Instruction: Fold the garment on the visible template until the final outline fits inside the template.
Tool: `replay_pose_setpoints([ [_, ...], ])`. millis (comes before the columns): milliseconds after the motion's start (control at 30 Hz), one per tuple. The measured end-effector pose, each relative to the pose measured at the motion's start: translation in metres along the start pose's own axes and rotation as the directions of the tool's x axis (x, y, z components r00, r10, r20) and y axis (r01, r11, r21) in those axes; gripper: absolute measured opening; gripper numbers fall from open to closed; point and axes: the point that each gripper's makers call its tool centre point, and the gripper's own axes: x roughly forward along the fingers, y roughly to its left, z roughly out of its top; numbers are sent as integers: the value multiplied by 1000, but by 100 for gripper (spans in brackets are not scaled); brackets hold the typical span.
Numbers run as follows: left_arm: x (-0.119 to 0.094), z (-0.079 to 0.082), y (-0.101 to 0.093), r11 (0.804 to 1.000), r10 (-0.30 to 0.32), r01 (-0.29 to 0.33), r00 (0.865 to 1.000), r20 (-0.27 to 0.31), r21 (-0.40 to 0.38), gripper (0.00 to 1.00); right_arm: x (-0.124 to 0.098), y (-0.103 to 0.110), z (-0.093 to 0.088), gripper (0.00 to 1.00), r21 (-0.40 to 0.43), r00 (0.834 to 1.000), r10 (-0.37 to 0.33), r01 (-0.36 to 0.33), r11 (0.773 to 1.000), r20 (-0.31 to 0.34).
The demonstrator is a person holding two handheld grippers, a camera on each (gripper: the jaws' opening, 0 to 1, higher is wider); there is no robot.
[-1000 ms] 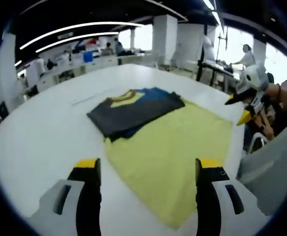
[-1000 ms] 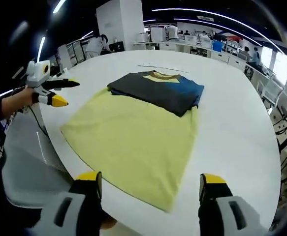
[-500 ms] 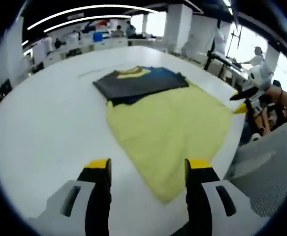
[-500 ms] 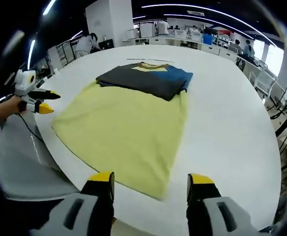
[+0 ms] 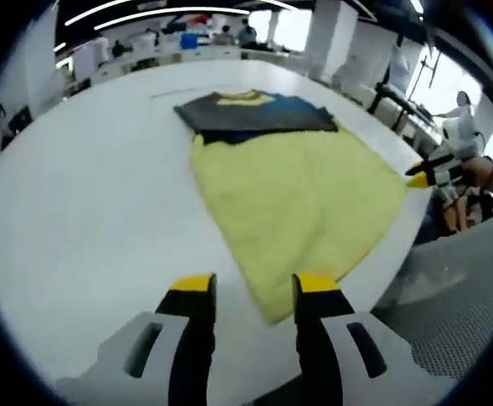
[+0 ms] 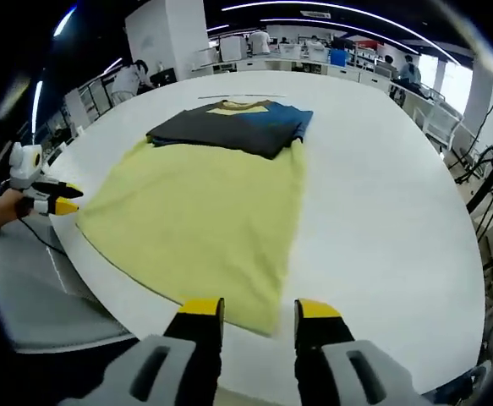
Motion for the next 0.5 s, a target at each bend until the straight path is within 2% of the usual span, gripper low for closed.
replay_pose_setpoints([
  [133,0,-1,1,1000,13,-13,1000,-4,-10,30,2,0,-1,22,30,1000,3,-3,1000,-3],
  [300,2,-10,-3,999,9,-10,1000,-25,-36,24,5,-1,-7,17,41,1000,-12,13,999,-25],
  [500,3,-14,-5,998,15,-17,999,-32,-65,17,6,-2,-7,11,41,1000,-20,21,999,-23],
])
